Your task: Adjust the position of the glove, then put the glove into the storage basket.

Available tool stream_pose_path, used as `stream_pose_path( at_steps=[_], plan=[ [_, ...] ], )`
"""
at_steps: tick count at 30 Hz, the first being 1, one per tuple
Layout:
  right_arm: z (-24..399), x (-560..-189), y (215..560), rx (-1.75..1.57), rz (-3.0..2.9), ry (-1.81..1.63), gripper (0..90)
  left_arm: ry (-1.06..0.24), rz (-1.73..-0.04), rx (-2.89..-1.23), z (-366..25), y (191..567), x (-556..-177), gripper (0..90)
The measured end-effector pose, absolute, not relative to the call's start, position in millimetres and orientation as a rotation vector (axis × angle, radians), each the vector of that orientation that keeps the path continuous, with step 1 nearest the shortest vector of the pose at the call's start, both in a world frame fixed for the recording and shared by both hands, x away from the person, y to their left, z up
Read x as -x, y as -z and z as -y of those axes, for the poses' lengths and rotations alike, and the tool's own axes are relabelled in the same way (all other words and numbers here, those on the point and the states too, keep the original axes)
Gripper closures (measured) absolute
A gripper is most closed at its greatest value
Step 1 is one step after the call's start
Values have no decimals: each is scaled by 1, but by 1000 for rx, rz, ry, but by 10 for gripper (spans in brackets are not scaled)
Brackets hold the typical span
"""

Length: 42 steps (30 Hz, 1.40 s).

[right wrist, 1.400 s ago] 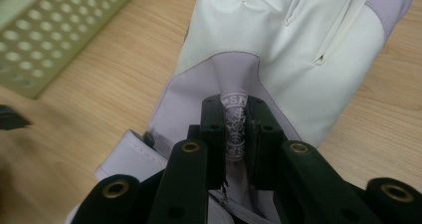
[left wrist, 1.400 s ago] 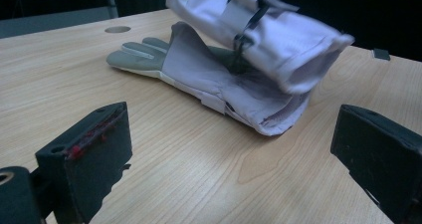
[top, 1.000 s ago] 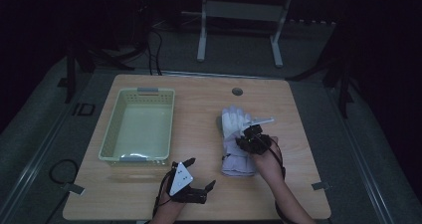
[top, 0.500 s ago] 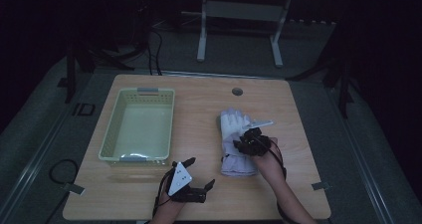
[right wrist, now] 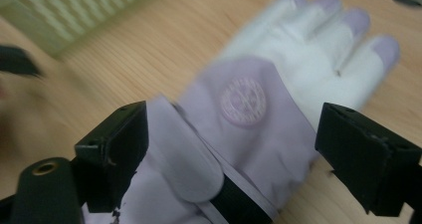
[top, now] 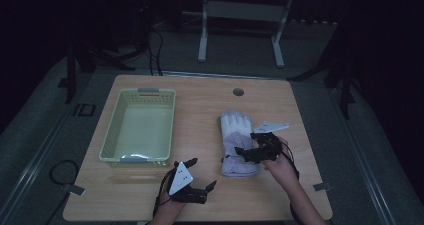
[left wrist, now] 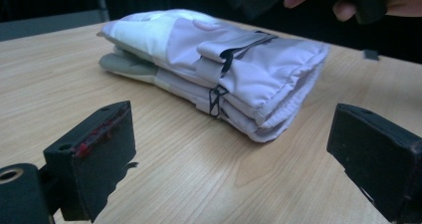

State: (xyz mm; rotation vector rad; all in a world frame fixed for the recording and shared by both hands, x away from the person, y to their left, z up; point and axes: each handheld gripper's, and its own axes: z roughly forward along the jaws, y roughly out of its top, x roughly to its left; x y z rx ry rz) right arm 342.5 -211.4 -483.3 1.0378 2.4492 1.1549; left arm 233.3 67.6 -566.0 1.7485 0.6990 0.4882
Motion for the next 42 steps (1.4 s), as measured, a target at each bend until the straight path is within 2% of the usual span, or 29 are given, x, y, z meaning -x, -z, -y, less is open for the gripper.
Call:
stream_pose_path(
  at_steps=[4,8,12,14,15,22,25,33,37,42],
  plan=[
    [227,-337,478,-933,-2352,-1254,168,-481,-735,-1761,-66,561,-233,47],
    [243,-336,473,-980,-2346,-1236,112,-460,-761,-1747,-63,550,-234,48],
    [253,-332,469,-956,-2290,-1258,99,-465,-775,-1777,-52,538,-238,57],
    [256,-334,467,-976,-2280,-1251,100,-478,-769,-1792,-44,531,-239,90],
    [258,-337,466,-988,-2263,-1240,127,-459,-767,-1768,-36,521,-240,139],
    [257,-350,461,-965,-2225,-1272,169,-461,-753,-1794,-5,495,-253,157],
    [251,-359,472,-983,-2248,-1258,203,-464,-802,-1825,4,498,-264,164],
    [246,-364,501,-1034,-2318,-1236,202,-406,-991,-1883,5,529,-276,211],
    [244,-368,518,-1080,-2360,-1200,200,-304,-1072,-1890,1,544,-280,232],
    [245,-371,534,-1115,-2406,-1176,200,-264,-1094,-1918,4,554,-283,236]
  ],
)
